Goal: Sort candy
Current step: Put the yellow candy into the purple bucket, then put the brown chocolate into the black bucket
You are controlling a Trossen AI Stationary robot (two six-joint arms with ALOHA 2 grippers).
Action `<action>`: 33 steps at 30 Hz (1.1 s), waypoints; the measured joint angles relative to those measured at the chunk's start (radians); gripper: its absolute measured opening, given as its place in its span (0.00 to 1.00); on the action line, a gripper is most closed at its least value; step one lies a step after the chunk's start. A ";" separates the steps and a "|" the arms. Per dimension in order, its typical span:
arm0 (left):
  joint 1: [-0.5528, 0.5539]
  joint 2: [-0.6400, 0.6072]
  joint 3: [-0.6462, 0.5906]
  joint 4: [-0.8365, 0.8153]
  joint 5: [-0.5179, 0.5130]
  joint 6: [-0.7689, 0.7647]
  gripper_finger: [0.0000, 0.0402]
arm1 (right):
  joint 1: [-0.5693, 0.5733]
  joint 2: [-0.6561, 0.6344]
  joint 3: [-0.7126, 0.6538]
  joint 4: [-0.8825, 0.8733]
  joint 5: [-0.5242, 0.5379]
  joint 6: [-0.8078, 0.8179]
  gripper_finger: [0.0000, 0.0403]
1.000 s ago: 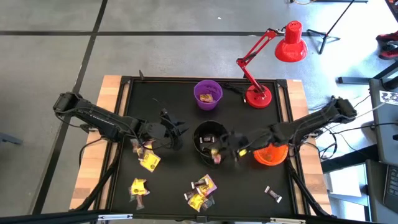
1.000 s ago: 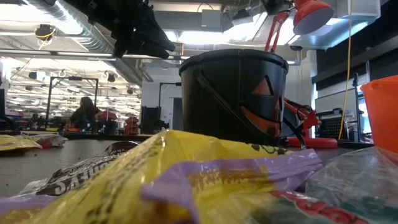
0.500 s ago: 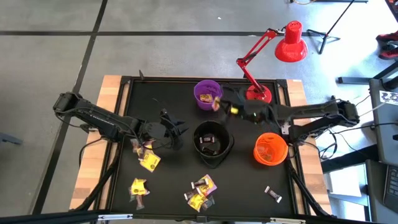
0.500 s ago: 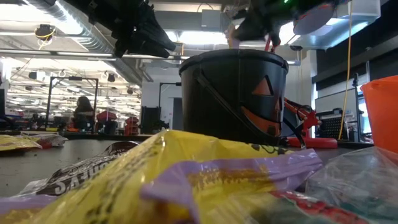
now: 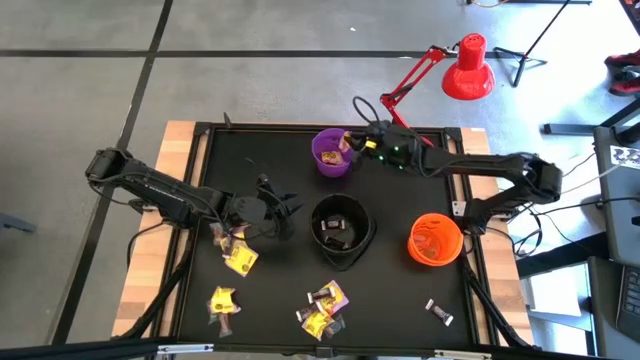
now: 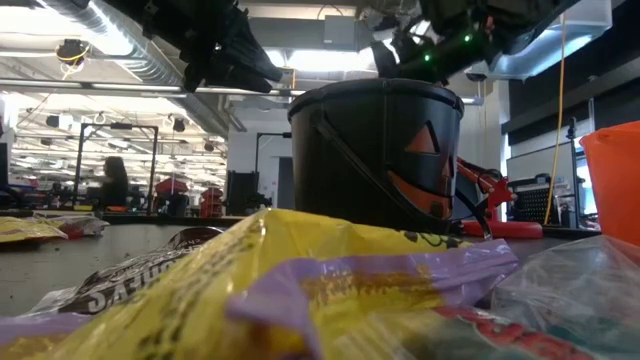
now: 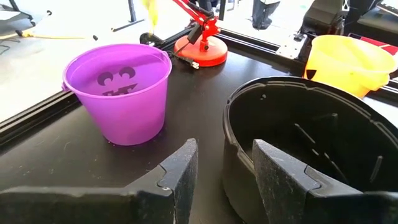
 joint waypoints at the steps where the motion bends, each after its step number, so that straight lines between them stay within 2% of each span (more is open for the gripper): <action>1: 0.000 0.000 0.000 0.000 0.000 0.000 0.36 | -0.005 0.005 0.000 -0.001 0.000 0.000 0.24; 7: 0.000 0.000 0.000 0.000 -0.001 0.000 0.36 | -0.007 0.006 0.000 0.028 -0.005 0.000 0.45; 11: 0.000 0.000 0.000 0.000 0.000 0.000 0.36 | -0.007 -0.031 0.000 0.029 -0.154 0.002 0.54; 17: 0.000 0.000 0.000 -0.001 0.005 0.000 0.36 | 0.035 -0.163 0.000 -0.024 -0.477 0.078 0.53; 21: 0.000 0.000 0.000 -0.001 0.001 0.000 0.36 | 0.141 -0.276 0.001 -0.099 -0.572 0.108 0.48; 26: 0.000 0.000 0.000 0.000 -0.001 0.000 0.36 | 0.353 -0.395 0.001 -0.194 -0.553 0.169 0.42; 29: 0.000 0.000 0.000 0.000 -0.001 0.000 0.36 | 0.509 -0.427 0.001 -0.264 -0.454 0.222 0.40; 33: 0.000 0.000 0.000 0.004 -0.001 0.000 0.36 | 0.717 -0.418 0.001 -0.319 -0.337 0.380 0.40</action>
